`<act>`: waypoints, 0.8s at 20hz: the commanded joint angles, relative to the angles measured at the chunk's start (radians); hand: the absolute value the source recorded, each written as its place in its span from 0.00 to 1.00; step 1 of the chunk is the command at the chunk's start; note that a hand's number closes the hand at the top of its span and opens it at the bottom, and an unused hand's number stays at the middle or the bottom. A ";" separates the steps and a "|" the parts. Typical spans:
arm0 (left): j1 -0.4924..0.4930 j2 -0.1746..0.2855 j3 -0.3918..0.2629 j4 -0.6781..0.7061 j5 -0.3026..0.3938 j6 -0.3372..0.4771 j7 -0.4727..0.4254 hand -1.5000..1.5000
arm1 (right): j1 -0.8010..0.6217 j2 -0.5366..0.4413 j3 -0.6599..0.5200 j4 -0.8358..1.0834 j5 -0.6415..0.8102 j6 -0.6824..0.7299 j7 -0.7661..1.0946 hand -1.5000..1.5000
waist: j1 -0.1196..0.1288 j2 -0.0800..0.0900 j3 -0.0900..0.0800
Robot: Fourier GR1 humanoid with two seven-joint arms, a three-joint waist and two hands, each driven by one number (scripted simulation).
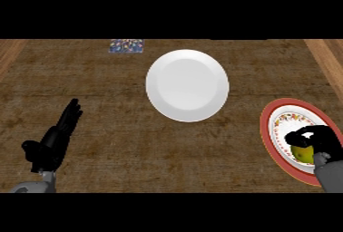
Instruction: Pick the pear from the plate and place it in the plate
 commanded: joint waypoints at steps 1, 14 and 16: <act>0.010 0.007 0.009 0.003 0.004 -0.001 0.007 0.50 | 0.059 0.119 0.146 -0.101 0.216 -0.207 0.177 1.00 | -0.014 -0.008 0.007; 0.021 0.042 0.049 0.008 0.017 -0.002 0.021 0.50 | 0.055 0.315 0.222 -0.219 0.793 -0.236 0.353 1.00 | -0.049 -0.030 -0.001; 0.024 0.022 0.043 0.012 0.014 0.012 0.018 0.50 | 0.040 0.350 0.227 -0.253 0.885 -0.205 0.369 1.00 | -0.059 -0.033 -0.002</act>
